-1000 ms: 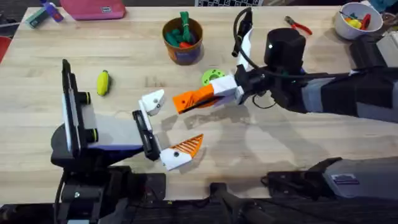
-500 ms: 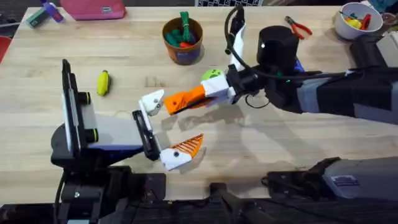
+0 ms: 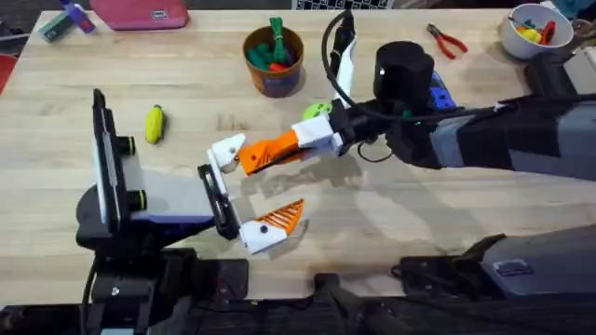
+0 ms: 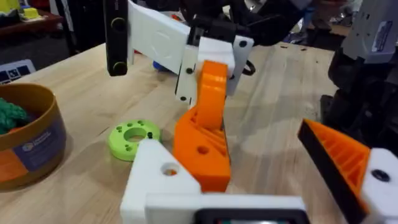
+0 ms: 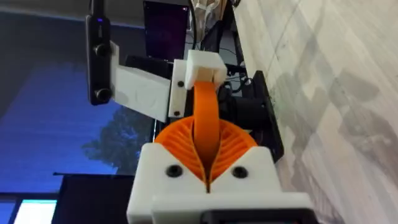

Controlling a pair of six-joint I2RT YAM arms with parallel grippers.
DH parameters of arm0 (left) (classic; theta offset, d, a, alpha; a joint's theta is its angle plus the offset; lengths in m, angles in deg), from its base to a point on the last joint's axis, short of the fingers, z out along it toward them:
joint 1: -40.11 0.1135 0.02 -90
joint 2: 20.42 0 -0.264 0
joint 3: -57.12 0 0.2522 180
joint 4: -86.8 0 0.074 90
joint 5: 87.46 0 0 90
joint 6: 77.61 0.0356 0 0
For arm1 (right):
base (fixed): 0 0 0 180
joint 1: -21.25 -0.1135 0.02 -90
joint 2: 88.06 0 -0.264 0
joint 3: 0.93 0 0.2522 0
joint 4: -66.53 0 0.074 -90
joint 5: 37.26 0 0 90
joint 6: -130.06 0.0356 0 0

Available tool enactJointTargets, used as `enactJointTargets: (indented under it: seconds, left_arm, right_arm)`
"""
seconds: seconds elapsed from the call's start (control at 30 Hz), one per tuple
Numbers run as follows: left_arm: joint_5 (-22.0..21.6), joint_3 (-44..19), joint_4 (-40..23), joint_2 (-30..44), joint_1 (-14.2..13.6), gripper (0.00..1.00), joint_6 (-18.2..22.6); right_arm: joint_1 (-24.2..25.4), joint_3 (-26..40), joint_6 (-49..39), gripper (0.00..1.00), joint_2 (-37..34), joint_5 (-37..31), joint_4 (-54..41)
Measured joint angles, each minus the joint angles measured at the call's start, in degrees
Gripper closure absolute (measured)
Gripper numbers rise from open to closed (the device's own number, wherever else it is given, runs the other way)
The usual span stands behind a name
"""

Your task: Pick up the gripper from the table and insert it into the empty holder that is missing its gripper. Then pick up a screw, insert it into the mounting hole, and use the screwdriver to tighten it. Finally, clean up the table by picking up the vegetable and placing it into the bucket.

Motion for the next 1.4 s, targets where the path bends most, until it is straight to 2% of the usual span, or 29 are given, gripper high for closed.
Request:
enactJointTargets:
  seconds: [1.17, 1.4]
  left_arm:
    - [-0.81, 0.0, 0.12, -0.01, 0.02, 0.03, -0.34]
    - [-1.33, 0.0, 0.24, -0.01, 0.0, 0.03, 0.05]
  right_arm:
    - [-1.14, 0.17, 7.76, 0.992, 0.0, -5.19, 3.54]
    - [-2.1, 0.15, 11.08, 0.992, -2.63, -6.21, 10.41]
